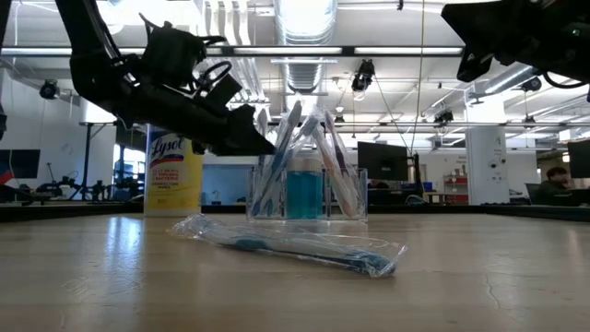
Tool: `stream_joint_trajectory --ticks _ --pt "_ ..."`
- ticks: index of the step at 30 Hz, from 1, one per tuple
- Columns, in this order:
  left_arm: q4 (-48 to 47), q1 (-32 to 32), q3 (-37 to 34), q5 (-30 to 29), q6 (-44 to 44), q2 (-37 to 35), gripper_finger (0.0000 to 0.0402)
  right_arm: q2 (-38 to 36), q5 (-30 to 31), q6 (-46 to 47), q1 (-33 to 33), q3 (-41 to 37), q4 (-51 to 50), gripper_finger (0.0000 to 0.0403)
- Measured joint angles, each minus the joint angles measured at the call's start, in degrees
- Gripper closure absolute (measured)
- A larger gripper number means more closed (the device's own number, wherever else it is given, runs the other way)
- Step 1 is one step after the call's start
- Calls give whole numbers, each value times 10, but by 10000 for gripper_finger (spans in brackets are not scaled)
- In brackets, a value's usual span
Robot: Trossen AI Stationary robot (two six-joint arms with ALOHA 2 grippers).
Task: Pick & Place toothbrushing station
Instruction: Put the blue toothbrush into the left section of the transparent organizer
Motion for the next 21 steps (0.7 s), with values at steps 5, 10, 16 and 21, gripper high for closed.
stream_joint_trajectory --ticks 5,10,16,21 --pt "-34 -1 -2 0 1 -33 135 0 0 0 0 0 -2 394" --pt "-104 -2 -2 8 1 -95 120 0 0 3 0 0 -3 394" --pt "-213 -6 -2 39 16 -196 121 0 0 4 0 0 -3 394" --pt "-263 -15 -12 121 51 -288 133 0 0 4 0 0 -3 394"
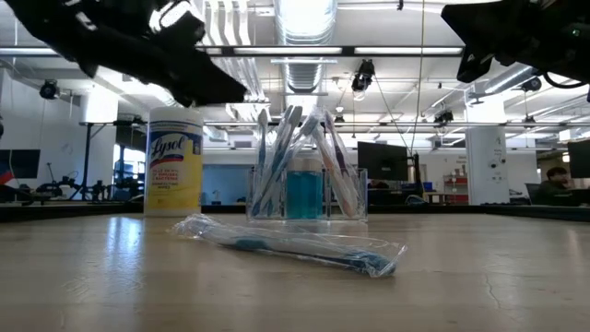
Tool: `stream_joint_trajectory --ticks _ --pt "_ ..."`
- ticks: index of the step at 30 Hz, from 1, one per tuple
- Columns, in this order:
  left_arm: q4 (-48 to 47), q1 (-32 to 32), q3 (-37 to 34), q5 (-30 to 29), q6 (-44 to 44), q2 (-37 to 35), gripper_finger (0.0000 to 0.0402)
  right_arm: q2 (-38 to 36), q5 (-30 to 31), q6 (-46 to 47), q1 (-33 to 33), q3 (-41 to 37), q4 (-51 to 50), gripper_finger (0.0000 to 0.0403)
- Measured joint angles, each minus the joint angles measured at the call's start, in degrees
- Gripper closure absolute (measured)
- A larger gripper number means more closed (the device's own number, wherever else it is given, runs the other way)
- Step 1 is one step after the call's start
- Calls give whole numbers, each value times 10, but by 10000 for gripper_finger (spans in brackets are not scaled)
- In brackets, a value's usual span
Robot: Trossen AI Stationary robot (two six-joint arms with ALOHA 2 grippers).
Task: Pick & Place toothbrushing station
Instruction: Put the blue toothbrush into the left section of the transparent organizer
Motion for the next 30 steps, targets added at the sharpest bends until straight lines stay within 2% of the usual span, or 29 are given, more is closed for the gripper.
stream_joint_trajectory --ticks 2,4,9,10,14,17,24,30 --pt "-14 -5 -11 45 16 -40 160 0 0 0 0 0 0 394" --pt "-26 -7 -25 79 23 -83 204 0 0 0 0 0 0 394" --pt "-78 -8 -59 100 42 -206 364 0 0 0 0 0 0 394" --pt "-94 -8 -66 104 50 -232 382 0 0 0 0 0 0 394" --pt "-186 -8 -74 108 79 -334 392 0 0 0 0 0 -1 394" --pt "-245 -8 -74 84 87 -403 397 0 0 -2 0 0 -1 394" --pt "-248 -8 -107 103 67 -518 399 0 14 -5 0 0 -1 394" --pt "-259 -7 -151 81 56 -556 400 0 16 -5 0 0 -1 394"
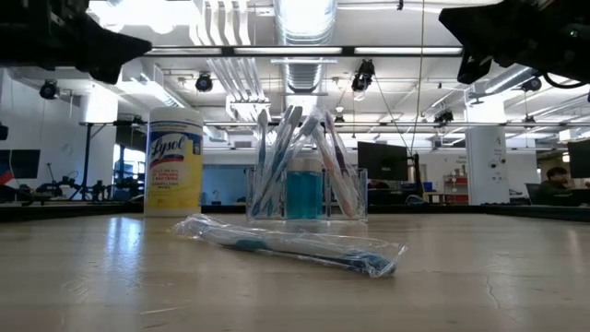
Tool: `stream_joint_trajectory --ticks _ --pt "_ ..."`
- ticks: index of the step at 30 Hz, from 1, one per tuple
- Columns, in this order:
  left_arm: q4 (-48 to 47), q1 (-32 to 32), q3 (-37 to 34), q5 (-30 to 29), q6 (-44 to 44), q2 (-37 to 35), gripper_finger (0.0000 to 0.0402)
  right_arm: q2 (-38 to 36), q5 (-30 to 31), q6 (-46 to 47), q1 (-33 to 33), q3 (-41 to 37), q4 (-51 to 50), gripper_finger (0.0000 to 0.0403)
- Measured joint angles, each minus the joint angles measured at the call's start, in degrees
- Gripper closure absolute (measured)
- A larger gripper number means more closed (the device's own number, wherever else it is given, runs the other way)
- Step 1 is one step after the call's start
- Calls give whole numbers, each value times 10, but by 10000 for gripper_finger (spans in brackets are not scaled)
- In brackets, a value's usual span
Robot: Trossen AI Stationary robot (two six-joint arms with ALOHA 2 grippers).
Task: Pick & Place toothbrushing station
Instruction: Put the blue toothbrush into the left section of the transparent organizer
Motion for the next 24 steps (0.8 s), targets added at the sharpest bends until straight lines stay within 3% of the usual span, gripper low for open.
stream_joint_trajectory --ticks 24 --pt "-13 0 -92 67 1 -76 399 0 0 -13 0 0 0 394"
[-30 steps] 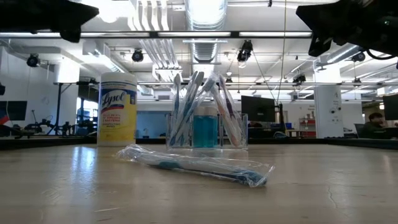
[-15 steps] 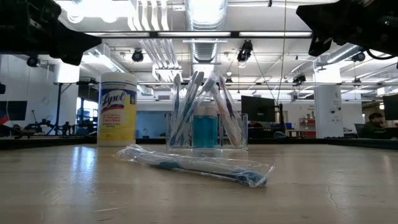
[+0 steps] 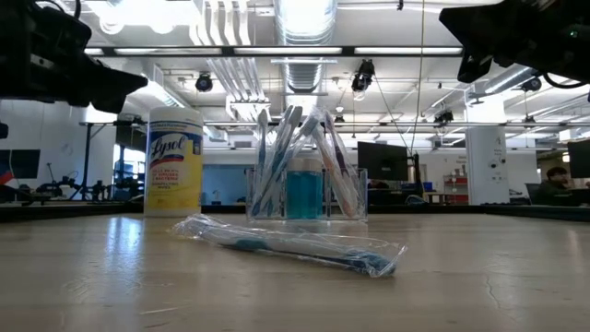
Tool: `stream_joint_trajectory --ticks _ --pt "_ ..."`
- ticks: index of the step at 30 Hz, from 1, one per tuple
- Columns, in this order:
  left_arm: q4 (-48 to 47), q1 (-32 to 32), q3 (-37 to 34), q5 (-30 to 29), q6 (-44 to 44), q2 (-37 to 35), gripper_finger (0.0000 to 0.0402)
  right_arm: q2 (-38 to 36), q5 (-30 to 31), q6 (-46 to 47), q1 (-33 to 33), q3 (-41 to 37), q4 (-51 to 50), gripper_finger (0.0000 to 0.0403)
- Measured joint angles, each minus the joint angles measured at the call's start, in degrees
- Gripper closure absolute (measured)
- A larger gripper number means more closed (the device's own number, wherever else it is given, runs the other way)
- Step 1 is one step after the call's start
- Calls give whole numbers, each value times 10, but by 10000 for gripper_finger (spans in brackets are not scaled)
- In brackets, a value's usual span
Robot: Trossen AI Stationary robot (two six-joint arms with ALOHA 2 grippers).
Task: Pick & Place toothbrushing station
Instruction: Put the blue toothbrush into the left section of the transparent organizer
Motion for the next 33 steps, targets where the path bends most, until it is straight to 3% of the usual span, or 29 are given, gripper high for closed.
stream_joint_trajectory --ticks 19,23,29,33 --pt "-3 0 -5 58 20 0 396 -1 2 0 0 0 -13 394" --pt "-4 0 -5 60 20 0 393 -7 59 -3 -1 0 -13 394" --pt "-6 0 -5 60 -6 0 397 -55 70 -29 -1 -10 -30 394" --pt "-7 0 -4 60 -9 0 392 -129 72 -20 0 -10 -121 394"
